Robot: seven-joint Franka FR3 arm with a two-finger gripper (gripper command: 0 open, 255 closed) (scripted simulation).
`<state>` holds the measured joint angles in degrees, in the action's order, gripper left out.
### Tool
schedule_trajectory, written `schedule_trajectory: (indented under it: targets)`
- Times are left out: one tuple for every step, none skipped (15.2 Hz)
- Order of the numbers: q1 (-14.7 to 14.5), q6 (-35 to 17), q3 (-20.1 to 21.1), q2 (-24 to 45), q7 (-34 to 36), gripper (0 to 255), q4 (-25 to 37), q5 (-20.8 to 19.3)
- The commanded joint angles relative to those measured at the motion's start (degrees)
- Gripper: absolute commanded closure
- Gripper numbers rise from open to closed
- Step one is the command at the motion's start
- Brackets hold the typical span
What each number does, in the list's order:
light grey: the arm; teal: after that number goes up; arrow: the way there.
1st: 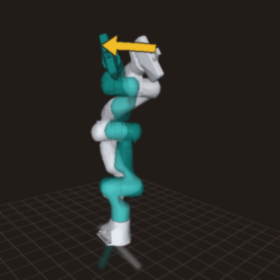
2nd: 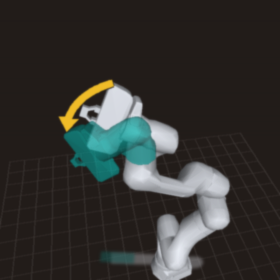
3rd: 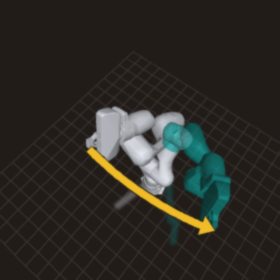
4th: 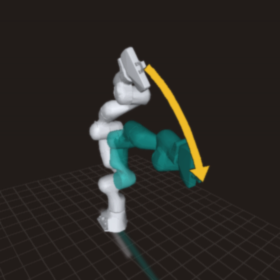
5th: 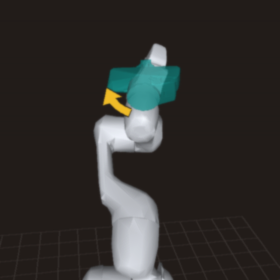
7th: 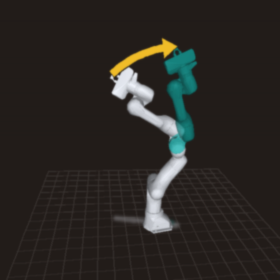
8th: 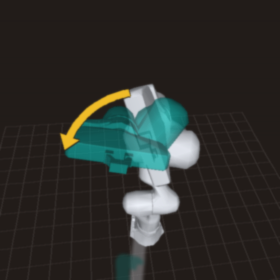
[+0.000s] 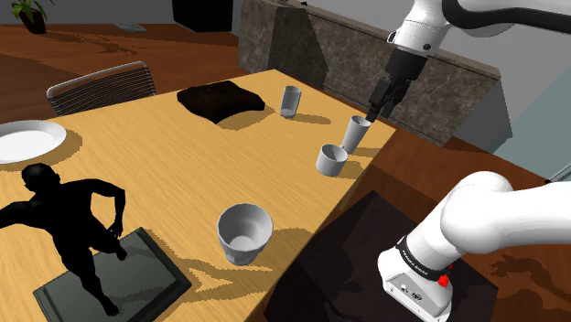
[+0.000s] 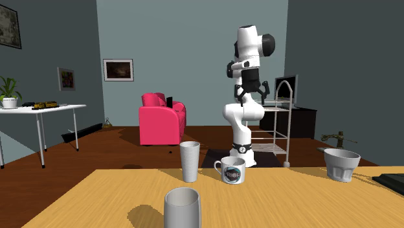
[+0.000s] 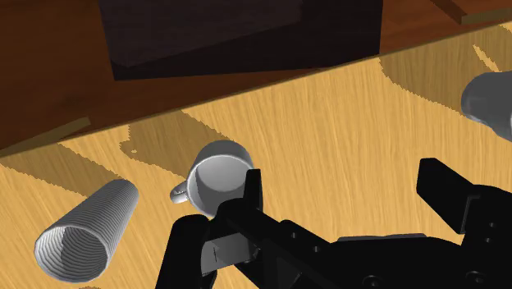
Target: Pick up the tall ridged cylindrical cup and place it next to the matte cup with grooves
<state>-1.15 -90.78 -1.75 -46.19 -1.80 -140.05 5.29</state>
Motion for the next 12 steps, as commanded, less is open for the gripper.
schedule_trajectory:
  targets:
    - [0.0, 0.0, 0.0, 0.0, 0.0, 0, 0.0, 0.0]
    - [0.39, -0.89, -1.14, 0.85, -1.5, 0, -0.2, -0.9]
    - [0.77, -1.81, -2.28, 1.78, -2.98, 0, -0.32, -1.77]
    - [1.14, -2.74, -3.42, 2.79, -4.46, 0, -0.37, -2.62]
    - [1.48, -3.69, -4.57, 3.87, -5.92, 0, -0.34, -3.43]
    - [1.81, -4.66, -5.7, 5.04, -7.37, 0, -0.24, -4.21]
    - [2.12, -5.63, -6.83, 6.28, -8.82, 0, -0.06, -4.94]
    - [2.43, -6.61, -7.93, 7.59, -10.27, 0, 0.19, -5.61]
    - [2.72, -7.6, -9.04, 8.98, -11.71, 0, 0.52, -6.24]
    - [2.97, -8.58, -10.14, 10.43, -13.14, 0, 0.92, -6.82]
    - [3.2, -9.56, -11.24, 11.94, -14.57, 0, 1.4, -7.33]
    - [3.4, -10.53, -12.32, 13.52, -16.01, 0, 1.96, -7.78]
